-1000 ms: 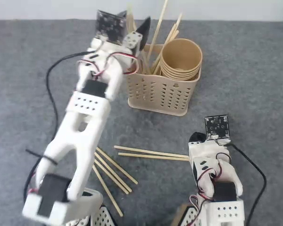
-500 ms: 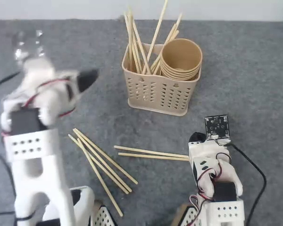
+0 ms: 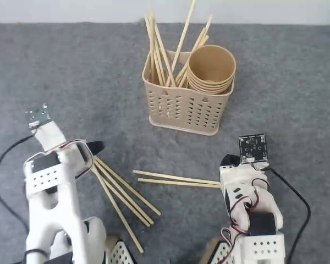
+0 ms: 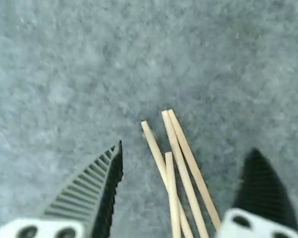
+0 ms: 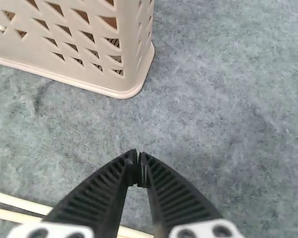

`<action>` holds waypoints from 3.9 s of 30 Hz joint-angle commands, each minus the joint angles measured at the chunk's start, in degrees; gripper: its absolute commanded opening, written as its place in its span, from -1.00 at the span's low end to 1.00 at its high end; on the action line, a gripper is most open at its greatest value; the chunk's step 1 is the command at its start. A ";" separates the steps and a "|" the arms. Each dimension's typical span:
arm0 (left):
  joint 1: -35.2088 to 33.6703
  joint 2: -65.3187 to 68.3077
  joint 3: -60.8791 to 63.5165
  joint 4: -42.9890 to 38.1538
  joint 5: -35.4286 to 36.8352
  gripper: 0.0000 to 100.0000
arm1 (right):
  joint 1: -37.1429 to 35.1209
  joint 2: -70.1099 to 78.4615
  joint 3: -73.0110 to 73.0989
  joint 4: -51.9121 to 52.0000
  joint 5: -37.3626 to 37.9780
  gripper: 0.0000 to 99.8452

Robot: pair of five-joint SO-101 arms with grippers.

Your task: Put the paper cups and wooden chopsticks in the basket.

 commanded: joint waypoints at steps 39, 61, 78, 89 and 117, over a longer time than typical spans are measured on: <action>6.86 26.55 -12.62 -3.52 7.47 -0.97 | -0.66 -0.75 1.14 0.84 2.90 -0.98; 16.26 -24.00 -8.92 -12.13 12.48 -0.97 | -0.57 -0.75 1.14 0.84 2.99 -0.98; 25.49 -60.31 6.64 -62.24 12.31 -0.97 | -0.57 -0.31 1.14 0.84 2.90 -0.98; 35.08 -34.73 -17.36 -58.81 12.22 -0.97 | -0.66 -0.75 1.23 2.42 3.08 -0.98; 24.53 1.67 -22.55 -62.42 12.57 -0.70 | -0.66 -0.75 1.23 2.24 3.16 -0.98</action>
